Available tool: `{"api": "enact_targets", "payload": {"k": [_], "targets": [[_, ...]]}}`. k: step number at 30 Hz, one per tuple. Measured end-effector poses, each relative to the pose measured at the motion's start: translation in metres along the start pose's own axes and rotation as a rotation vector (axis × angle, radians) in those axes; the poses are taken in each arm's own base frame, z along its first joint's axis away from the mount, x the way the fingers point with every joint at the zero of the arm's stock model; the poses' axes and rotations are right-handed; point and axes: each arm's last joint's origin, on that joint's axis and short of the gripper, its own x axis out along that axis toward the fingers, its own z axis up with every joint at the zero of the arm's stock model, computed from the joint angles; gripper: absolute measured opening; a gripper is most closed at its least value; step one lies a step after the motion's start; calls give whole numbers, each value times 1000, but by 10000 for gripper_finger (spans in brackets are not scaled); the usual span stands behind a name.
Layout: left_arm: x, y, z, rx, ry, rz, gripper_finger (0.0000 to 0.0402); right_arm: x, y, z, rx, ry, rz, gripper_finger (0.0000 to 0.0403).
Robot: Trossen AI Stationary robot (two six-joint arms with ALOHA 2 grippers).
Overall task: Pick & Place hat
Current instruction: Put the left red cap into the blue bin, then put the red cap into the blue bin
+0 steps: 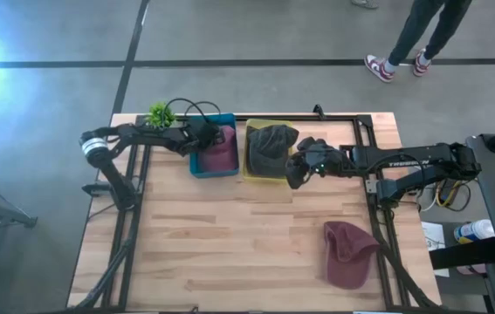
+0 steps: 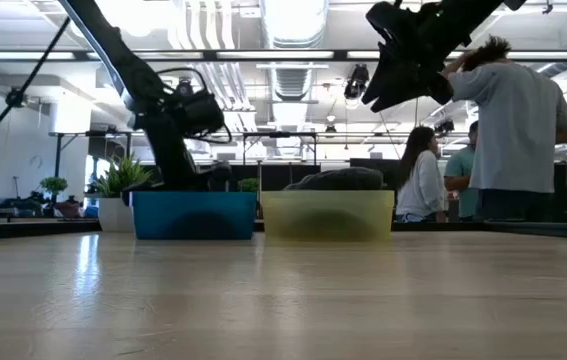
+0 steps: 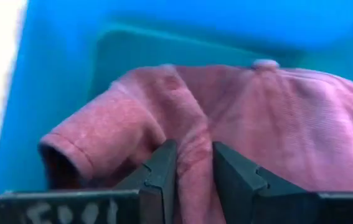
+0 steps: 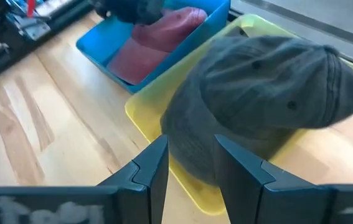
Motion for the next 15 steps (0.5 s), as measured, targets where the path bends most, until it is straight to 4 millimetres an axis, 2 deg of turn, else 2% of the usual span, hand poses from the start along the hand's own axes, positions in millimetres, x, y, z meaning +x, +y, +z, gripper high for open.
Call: {"api": "enact_targets", "payload": {"k": [3,5,10,15], "targets": [[-14,-10,5,-4,-4,-73,97,0,-2,-4,-12,48,-4,121],[-33,-20,12,35,-49,-142,97,-1,-4,-8,-29,115,5,121],[-105,-45,27,217,-225,-350,97,-12,-14,-21,-60,314,7,121],[-172,-51,16,335,-284,-573,97,-28,-22,-37,21,556,20,121]]}}
